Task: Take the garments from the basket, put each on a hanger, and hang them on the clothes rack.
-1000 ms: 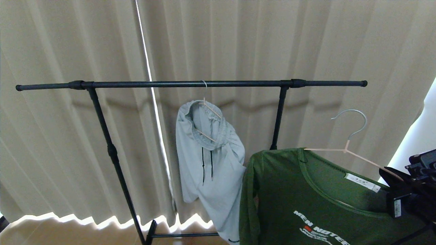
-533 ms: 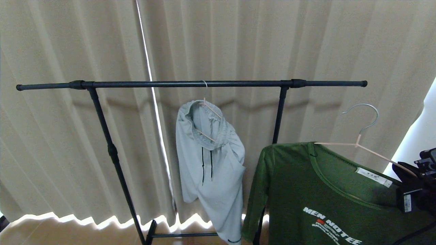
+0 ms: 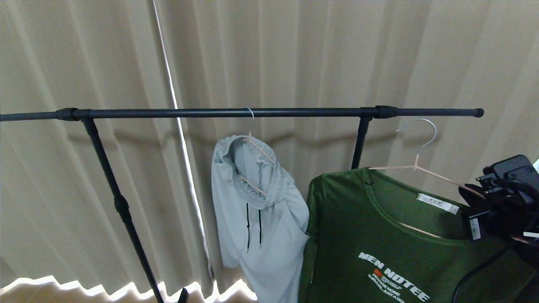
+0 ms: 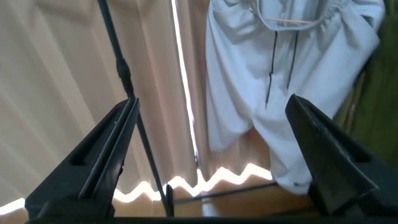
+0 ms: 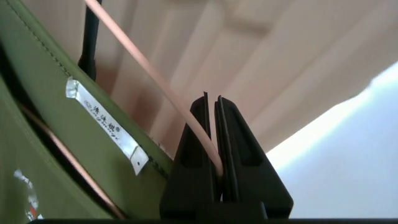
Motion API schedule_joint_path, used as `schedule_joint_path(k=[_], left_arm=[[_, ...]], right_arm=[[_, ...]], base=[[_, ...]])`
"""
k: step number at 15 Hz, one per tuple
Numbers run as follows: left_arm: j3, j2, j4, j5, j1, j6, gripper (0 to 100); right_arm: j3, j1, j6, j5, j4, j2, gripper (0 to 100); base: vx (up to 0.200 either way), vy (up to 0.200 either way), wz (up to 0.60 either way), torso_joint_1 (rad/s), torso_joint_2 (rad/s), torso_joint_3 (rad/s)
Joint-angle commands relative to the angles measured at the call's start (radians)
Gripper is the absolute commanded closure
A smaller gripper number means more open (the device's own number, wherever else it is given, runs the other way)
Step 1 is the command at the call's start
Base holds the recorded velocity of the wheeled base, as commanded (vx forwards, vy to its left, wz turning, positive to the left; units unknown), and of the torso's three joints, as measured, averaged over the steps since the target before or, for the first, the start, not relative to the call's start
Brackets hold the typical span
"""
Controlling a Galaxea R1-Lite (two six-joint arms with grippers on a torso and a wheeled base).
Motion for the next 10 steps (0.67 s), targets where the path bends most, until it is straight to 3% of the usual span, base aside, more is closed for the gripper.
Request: schedule_joint_path(k=[1,4,10], left_arm=[[0.0,0.002,0.0,-0.001,0.0,-0.001,0],[0.0,0.002,0.0,-0.003,0.0,0.001,0],[0.0,0.001,0.0,-0.004,0.001,-0.001,0]], right_arm=[[-0.027,0.053,0.001,0.0,-0.008,0.065,100],[-0.096,0.081,0.001,-0.038,-0.005,0.126,100],[-0.278,0.093,-0.037,-0.049,0.0,0.23,100]], base=[[0.2,0.0,0.0,0.002,0.0,0.007],[0.2,0.0,0.0,0.004,0.0,-0.001],[0.0,0.0,0.0,0.0,0.0,0.0]])
